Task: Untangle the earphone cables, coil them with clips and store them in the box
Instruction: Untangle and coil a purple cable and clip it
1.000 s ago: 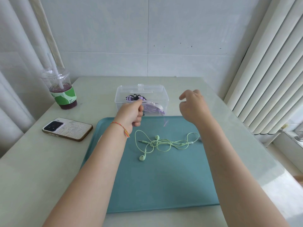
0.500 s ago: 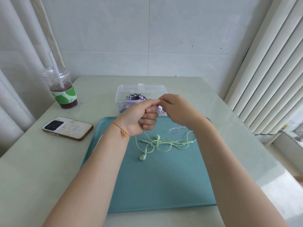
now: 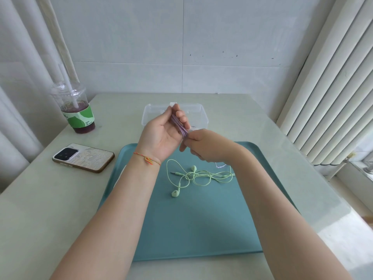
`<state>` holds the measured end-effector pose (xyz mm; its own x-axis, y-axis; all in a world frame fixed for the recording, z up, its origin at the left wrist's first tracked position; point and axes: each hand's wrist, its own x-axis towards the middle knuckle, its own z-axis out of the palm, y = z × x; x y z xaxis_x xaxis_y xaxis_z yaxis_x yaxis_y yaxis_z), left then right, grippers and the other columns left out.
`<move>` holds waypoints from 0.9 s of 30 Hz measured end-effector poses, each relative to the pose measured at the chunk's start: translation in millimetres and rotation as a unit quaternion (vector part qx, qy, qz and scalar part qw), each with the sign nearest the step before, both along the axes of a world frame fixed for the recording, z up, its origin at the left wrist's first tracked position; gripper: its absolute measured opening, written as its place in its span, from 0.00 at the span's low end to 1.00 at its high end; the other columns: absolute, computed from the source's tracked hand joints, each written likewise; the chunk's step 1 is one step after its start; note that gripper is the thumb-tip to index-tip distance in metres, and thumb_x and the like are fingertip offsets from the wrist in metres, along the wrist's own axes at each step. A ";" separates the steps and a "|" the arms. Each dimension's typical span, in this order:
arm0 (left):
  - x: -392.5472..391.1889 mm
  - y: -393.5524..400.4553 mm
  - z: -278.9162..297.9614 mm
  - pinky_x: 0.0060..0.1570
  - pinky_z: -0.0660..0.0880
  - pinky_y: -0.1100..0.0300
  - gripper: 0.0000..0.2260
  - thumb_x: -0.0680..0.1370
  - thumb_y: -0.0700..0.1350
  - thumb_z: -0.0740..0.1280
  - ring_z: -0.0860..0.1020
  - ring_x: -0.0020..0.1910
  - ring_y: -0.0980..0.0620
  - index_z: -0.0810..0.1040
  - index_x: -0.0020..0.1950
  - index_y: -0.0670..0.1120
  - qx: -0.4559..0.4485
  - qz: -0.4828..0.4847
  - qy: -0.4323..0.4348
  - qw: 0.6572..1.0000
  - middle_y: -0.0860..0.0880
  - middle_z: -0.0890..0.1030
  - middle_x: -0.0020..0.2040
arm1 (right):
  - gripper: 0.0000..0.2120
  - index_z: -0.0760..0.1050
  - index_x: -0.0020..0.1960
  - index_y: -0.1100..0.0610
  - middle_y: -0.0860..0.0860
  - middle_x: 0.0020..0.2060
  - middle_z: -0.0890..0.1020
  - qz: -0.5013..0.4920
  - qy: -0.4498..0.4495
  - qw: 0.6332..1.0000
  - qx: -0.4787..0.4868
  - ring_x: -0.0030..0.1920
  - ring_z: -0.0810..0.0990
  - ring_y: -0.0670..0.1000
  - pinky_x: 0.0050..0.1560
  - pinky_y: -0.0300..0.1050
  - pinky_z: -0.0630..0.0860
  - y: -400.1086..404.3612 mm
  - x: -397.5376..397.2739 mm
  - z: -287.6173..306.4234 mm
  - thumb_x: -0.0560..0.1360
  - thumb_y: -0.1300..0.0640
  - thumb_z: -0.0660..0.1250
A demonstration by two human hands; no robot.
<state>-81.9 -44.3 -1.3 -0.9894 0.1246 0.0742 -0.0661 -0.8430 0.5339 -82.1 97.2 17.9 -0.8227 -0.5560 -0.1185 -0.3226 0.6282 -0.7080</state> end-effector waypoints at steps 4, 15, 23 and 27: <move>-0.4 1.2 -4.8 0.44 0.79 0.59 0.12 0.84 0.41 0.54 0.82 0.41 0.50 0.76 0.50 0.41 -0.174 0.094 0.028 0.980 0.46 0.83 0.41 | 0.12 0.77 0.43 0.57 0.50 0.31 0.70 0.007 0.014 1.000 0.022 0.26 0.68 0.51 0.26 0.39 0.67 4.6 1.7 5.6 0.80 0.55 0.59; 9.3 13.7 -5.4 0.30 0.66 0.60 0.18 0.84 0.47 0.52 0.63 0.23 0.54 0.76 0.43 0.41 -0.427 -0.060 0.041 0.901 0.51 0.66 0.27 | 0.07 0.77 0.39 0.56 0.44 0.26 0.75 -0.109 0.113 0.983 -0.092 0.26 0.71 0.45 0.29 0.37 0.71 27.5 -11.5 19.6 0.74 0.58 0.63; 16.3 13.6 1.1 0.25 0.57 0.64 0.16 0.82 0.49 0.55 0.58 0.21 0.60 0.75 0.38 0.47 -0.317 -0.163 0.068 0.932 0.55 0.61 0.25 | 0.06 0.79 0.43 0.55 0.55 0.33 0.76 -0.100 0.125 0.969 -0.188 0.28 0.71 0.48 0.32 0.40 0.72 26.3 -14.2 15.8 0.77 0.58 0.65; 12.0 10.5 6.4 0.25 0.63 0.65 0.16 0.81 0.48 0.54 0.60 0.21 0.58 0.77 0.40 0.46 -0.124 -0.170 0.087 0.974 0.54 0.66 0.24 | 0.11 0.79 0.41 0.55 0.60 0.31 0.76 -0.063 0.071 0.988 -0.125 0.30 0.74 0.55 0.27 0.51 0.76 20.0 -12.3 8.2 0.79 0.58 0.60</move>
<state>-69.9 -33.7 5.2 -0.8634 0.4776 0.1627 -0.2093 -0.6325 0.7457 -94.4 117.2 26.0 -0.8855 -0.4458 0.1309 -0.3601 0.4806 -0.7996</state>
